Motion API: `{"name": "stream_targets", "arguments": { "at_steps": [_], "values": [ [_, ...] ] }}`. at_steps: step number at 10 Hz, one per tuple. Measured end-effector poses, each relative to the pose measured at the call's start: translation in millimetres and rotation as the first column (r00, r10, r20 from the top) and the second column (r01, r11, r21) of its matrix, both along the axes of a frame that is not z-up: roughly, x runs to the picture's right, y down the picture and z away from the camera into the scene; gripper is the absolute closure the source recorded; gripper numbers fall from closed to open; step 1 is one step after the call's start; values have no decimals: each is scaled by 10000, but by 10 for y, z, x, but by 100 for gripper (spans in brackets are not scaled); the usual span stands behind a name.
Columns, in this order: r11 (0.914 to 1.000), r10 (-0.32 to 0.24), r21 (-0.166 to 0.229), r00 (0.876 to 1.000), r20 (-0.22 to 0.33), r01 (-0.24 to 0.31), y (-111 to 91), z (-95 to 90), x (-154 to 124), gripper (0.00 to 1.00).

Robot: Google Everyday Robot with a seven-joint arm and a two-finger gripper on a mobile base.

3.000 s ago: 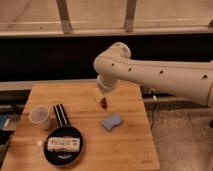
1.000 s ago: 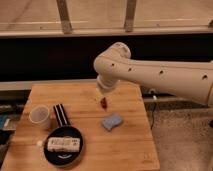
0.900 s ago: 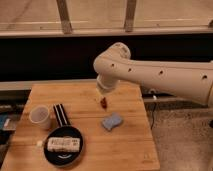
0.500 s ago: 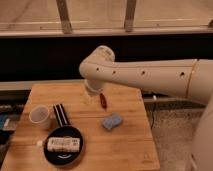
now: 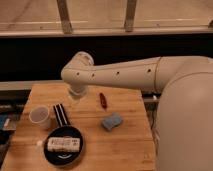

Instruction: Place the eraser on the white sponge

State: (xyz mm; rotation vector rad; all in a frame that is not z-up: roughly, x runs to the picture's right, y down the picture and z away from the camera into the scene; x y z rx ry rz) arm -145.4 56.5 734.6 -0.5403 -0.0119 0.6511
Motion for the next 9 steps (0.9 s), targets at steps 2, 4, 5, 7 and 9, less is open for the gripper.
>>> {"name": "stream_targets", "arguments": {
  "at_steps": [2, 4, 5, 7, 9],
  "values": [
    [9999, -27, -160, 9992, 391, 33, 54, 74, -157, 36],
    [9999, -4, -155, 9994, 359, 10, 49, 81, -132, 36],
    [9998, -20, -172, 9993, 376, 26, 56, 74, -149, 36],
    [9990, -345, -290, 9993, 111, 348, 107, 100, -119, 36],
    [9944, -936, -490, 9956, 68, 938, 260, 227, -300, 36]
  ]
}}
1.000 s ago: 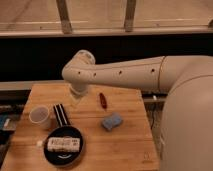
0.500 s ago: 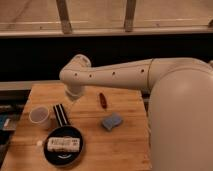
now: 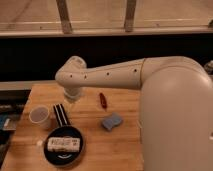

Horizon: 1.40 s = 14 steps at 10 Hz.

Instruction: Place the eraser on the white sponge

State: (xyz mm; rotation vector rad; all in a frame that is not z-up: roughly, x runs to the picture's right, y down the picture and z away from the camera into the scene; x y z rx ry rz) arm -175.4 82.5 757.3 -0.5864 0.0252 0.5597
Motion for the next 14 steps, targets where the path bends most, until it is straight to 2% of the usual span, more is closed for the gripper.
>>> {"name": "stream_targets", "arguments": {
  "at_steps": [3, 5, 6, 8, 10, 12, 14],
  "values": [
    [9975, -650, -267, 9978, 149, 654, 108, 207, -277, 36],
    [9954, -803, -490, 9961, 358, 820, 169, 325, -435, 36],
    [9940, -747, -749, 9952, 627, 793, 223, 381, -566, 36],
    [9915, -633, -1073, 9936, 935, 732, 265, 527, -703, 36],
    [9878, -534, -1388, 9910, 1229, 704, 388, 648, -917, 36],
    [9881, -455, -1405, 9911, 1250, 631, 499, 706, -991, 36],
    [9881, -455, -1401, 9910, 1259, 632, 505, 703, -1007, 36]
  ]
}}
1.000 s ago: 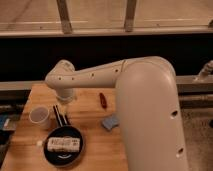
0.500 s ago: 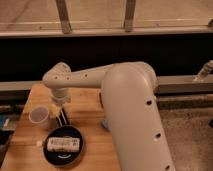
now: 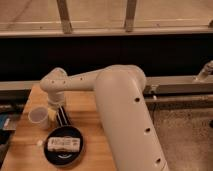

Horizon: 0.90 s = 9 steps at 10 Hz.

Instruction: Place the eraser on the white sponge

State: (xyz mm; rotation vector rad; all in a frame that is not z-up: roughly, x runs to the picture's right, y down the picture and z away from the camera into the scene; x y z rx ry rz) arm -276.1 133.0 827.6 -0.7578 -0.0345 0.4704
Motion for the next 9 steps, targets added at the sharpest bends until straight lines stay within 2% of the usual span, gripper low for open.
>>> {"name": "stream_targets", "arguments": {
  "at_steps": [3, 5, 9],
  "values": [
    [10000, -80, 33, 9997, -213, 81, -9, 12, 21, 36],
    [9991, -414, -143, 9947, -946, 402, 48, 176, 63, 36],
    [9980, -389, -567, 9791, -1998, 281, 174, 501, 248, 36]
  ]
}}
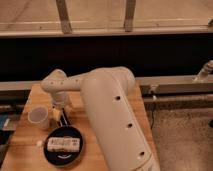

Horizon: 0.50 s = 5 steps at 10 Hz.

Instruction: Place the eraser on the white sponge

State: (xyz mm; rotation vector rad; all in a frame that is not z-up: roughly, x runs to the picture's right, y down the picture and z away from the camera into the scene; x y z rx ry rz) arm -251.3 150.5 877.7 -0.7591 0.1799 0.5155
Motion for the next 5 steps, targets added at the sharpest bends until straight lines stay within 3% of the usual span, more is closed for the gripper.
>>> {"name": "stream_targets", "arguments": {
  "at_steps": [2, 5],
  "values": [
    [9999, -23, -141, 9999, -163, 21, 67, 72, 13, 36],
    [9998, -178, -111, 9998, 48, 178, 115, 64, -236, 36]
  ]
}}
